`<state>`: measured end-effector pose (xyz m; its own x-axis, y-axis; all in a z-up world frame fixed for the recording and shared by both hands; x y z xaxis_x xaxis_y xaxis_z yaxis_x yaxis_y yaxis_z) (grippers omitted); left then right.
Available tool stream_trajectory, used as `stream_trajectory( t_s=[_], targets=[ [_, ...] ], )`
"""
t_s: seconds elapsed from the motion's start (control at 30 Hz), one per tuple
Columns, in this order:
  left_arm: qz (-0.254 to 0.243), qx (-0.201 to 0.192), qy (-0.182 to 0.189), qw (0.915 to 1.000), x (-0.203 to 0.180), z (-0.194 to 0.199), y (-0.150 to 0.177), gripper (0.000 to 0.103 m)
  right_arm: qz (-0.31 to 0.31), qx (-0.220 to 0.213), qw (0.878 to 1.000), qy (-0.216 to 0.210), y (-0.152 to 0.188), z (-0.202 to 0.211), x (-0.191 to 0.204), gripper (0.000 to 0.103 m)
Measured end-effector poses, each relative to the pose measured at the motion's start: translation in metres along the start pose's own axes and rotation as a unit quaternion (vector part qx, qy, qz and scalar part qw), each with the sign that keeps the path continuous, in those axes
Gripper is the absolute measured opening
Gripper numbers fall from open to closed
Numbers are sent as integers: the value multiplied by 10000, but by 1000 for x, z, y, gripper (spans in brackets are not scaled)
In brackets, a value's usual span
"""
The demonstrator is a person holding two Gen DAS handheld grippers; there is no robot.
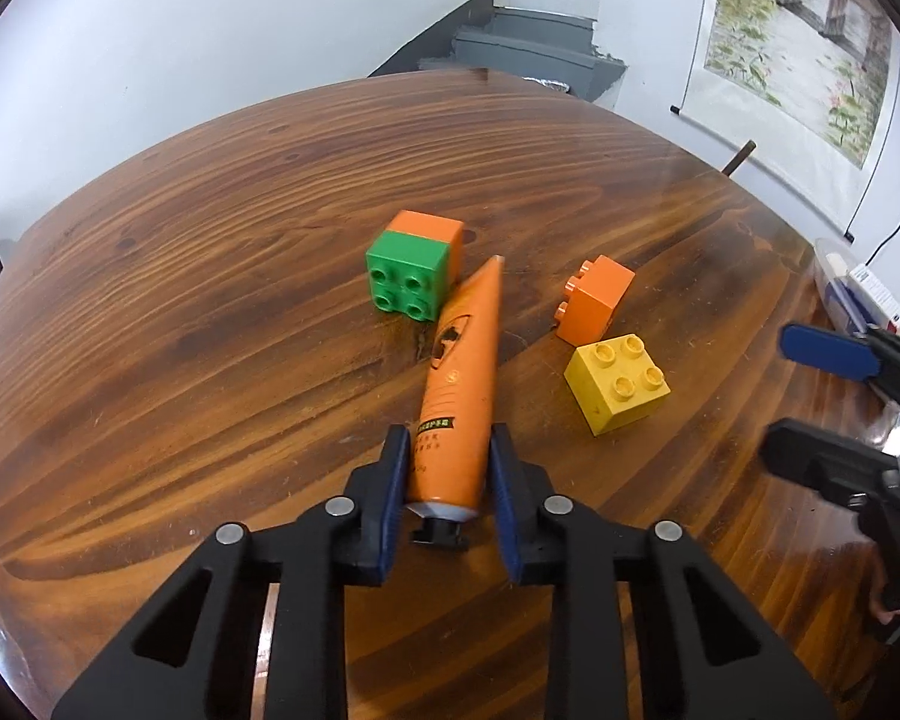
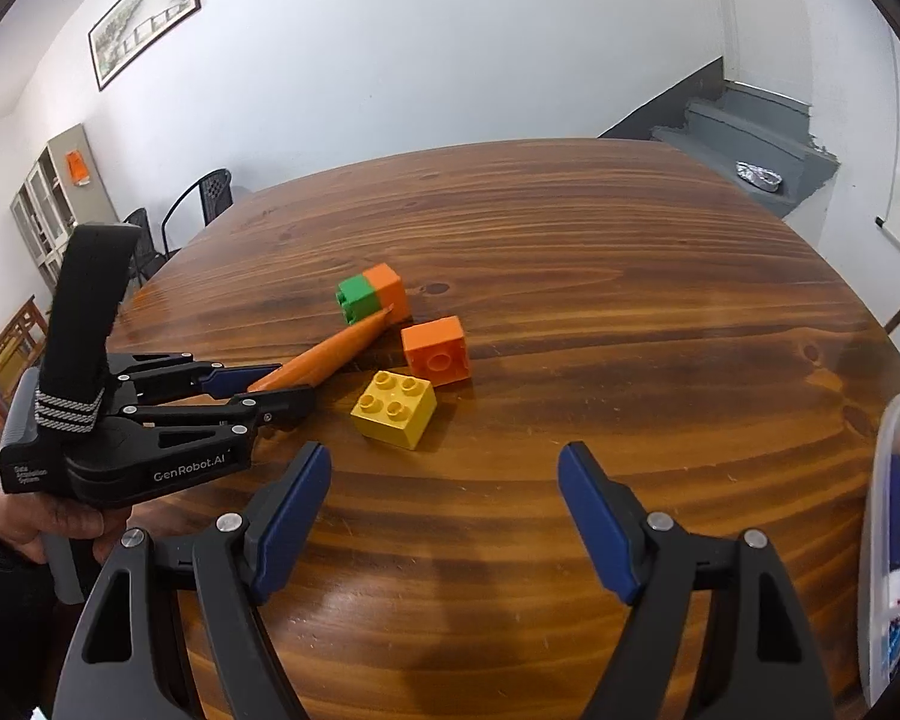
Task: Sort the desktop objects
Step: 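Grasp the orange carrot tube with the left tool while the right grasps the yellow brick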
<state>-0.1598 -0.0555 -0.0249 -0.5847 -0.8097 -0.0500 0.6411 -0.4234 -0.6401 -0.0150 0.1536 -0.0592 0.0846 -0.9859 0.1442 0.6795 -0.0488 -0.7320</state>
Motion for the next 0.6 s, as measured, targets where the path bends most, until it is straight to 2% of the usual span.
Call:
stream_trajectory(
  t_s=[0.2,0.33,0.6],
  targets=[
    [192,-52,-34,9998,7,9,6,28,348,189,9992,18,-9,-27,18,80],
    [285,-71,-37,9996,13,14,10,27,477,310,9983,87,-13,-46,24,69],
    [410,-196,-56,9990,16,21,11,27,445,509,9977,-21,-20,-66,28,65]
  ],
)
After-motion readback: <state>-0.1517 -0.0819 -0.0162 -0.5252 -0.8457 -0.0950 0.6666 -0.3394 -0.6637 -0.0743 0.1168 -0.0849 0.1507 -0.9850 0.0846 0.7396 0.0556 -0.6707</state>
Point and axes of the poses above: each gripper's, at about its wrist camera, not at the fingertips, and z roughly against the way its jaws point, x to its left, y to its underside, the point moved 2 cm from there along -z, roughly the way its jaws point, and after that the axes turned 1 degree about -x, right-handed, at the moved point
